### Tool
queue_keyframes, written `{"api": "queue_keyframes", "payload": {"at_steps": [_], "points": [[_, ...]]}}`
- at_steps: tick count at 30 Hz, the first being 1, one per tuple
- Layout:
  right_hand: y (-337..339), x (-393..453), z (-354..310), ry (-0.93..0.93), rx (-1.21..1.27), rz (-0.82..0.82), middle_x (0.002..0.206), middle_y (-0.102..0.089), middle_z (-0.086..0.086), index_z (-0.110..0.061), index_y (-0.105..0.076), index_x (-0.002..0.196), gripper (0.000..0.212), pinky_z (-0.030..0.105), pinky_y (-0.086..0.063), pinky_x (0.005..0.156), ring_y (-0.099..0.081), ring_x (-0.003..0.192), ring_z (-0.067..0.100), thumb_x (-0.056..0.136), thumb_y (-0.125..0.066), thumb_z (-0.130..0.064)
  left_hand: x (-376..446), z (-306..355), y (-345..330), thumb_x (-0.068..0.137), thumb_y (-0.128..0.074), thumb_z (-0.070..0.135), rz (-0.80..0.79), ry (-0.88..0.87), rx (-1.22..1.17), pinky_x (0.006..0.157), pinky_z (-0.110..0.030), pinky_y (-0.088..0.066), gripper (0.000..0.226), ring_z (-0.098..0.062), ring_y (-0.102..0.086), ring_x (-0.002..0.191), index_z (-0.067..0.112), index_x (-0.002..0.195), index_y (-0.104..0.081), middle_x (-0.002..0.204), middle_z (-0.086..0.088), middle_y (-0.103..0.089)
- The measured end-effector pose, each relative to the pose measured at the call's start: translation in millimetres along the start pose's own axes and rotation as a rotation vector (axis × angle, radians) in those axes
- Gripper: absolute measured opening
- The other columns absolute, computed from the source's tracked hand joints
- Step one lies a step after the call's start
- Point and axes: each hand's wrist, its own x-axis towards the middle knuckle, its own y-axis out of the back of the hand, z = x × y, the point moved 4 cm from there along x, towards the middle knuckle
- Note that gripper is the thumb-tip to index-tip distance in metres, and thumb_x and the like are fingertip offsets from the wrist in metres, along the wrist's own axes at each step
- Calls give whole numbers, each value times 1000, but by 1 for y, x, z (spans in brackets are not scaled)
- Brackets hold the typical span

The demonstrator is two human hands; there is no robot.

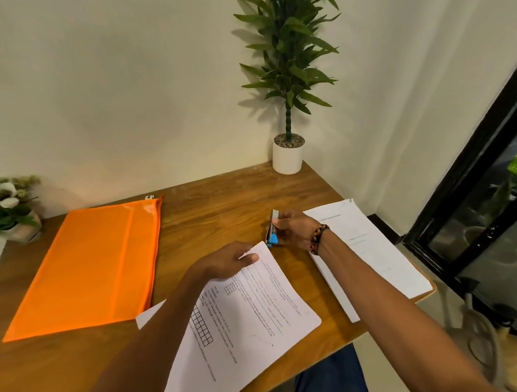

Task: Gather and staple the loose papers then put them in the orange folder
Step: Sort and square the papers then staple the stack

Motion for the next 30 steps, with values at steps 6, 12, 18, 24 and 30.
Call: {"api": "queue_keyframes", "payload": {"at_steps": [6, 12, 18, 24, 30], "points": [[-16, 7, 4, -51, -50, -17, 106, -69, 12, 0, -57, 129, 30, 35, -59, 71, -67, 96, 23, 100, -54, -6, -3, 2, -2, 104, -51, 39, -67, 4, -45, 74, -23, -57, 32, -12, -75, 91, 25, 132, -60, 111, 6, -75], [-21, 8, 3, -87, -136, -56, 108, -68, 12, -4, -56, 127, 27, 40, -59, 81, -66, 102, 25, 100, -54, -7, 3, 0, 0, 103, -52, 41, -103, 42, -43, 74, -21, -55, 35, -12, -75, 92, 19, 127, -66, 108, 4, -77], [-23, 7, 5, -137, -172, -31, 116, -68, 14, -4, -53, 131, 32, 40, -61, 69, -67, 107, 27, 99, -57, -9, 4, -3, -1, 103, -52, 40, -112, 65, -48, 86, -31, -57, 33, -13, -74, 97, 20, 126, -67, 110, 4, -77], [-16, 7, 4, -153, -50, -20, 121, -66, 20, -2, -55, 132, 32, 45, -61, 76, -68, 109, 32, 101, -54, -10, 4, -4, 0, 103, -54, 40, -133, 79, -71, 95, -41, -56, 36, -17, -75, 98, 17, 128, -66, 112, 1, -77], [-13, 5, 8, -165, -29, -90, 122, -67, 19, -4, -55, 133, 33, 46, -61, 80, -67, 111, 32, 101, -54, -11, 3, -5, 1, 104, -53, 36, -124, 120, -95, 97, -42, -57, 34, -16, -75, 100, 18, 131, -64, 113, 1, -76]]}}
